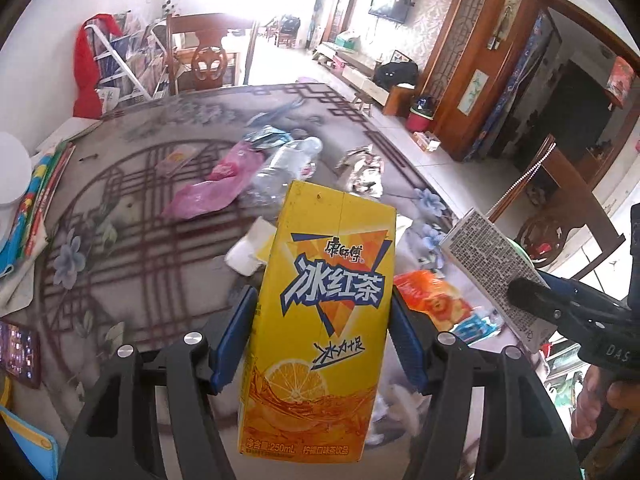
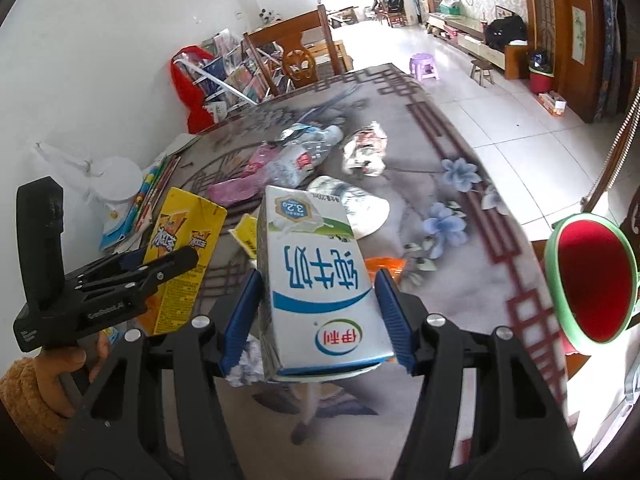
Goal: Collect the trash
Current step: 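Lift both cartons off the table and turn toward the red bin, then open both tools over the red bin to drop the cartons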
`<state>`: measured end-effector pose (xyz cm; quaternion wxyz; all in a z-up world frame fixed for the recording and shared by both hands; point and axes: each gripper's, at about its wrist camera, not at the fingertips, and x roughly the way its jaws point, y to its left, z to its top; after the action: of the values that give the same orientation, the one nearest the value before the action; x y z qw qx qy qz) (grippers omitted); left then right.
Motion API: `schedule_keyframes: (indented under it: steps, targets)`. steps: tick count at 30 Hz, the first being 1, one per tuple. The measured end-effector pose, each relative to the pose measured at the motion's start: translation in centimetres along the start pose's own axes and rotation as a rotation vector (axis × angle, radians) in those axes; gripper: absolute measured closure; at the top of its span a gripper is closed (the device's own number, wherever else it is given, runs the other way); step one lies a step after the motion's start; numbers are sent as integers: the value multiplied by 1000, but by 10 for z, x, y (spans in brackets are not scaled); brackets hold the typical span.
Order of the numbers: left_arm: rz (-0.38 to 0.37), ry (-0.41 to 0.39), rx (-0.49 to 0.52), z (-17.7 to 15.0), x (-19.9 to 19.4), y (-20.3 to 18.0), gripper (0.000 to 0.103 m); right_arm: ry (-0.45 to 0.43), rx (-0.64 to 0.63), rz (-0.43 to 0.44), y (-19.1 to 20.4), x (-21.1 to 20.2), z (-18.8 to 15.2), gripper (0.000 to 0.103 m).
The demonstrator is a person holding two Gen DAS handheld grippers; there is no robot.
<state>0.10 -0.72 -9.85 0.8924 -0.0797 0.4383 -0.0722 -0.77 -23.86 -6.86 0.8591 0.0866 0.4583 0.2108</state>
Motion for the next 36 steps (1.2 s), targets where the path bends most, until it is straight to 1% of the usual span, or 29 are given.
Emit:
schedule_keyframes:
  steps: [7, 12, 16, 22, 25, 30, 33, 36]
  targets:
    - [-3, 6, 8, 8, 12, -41, 42, -13, 23, -14, -44, -16, 8, 46]
    - [-21, 11, 31, 17, 27, -82, 42, -28, 50, -34, -85, -31, 13, 46]
    - [-42, 22, 53, 23, 39, -117, 42, -36, 93, -60, -125, -42, 15, 46]
    - [-72, 45, 99, 30, 56, -170, 42, -42, 165, -108, -184, -54, 12, 46]
    - [-81, 56, 123, 32, 63, -192, 42, -41, 227, -144, -218, -58, 8, 46]
    - [-90, 79, 157, 36, 78, -221, 42, -44, 290, -203, -263, -67, 3, 46]
    - [-100, 95, 177, 40, 88, -239, 42, -54, 318, -222, -284, -70, 2, 45]
    - [-124, 119, 208, 43, 100, -263, 42, -82, 352, -255, -301, -77, 0, 38]
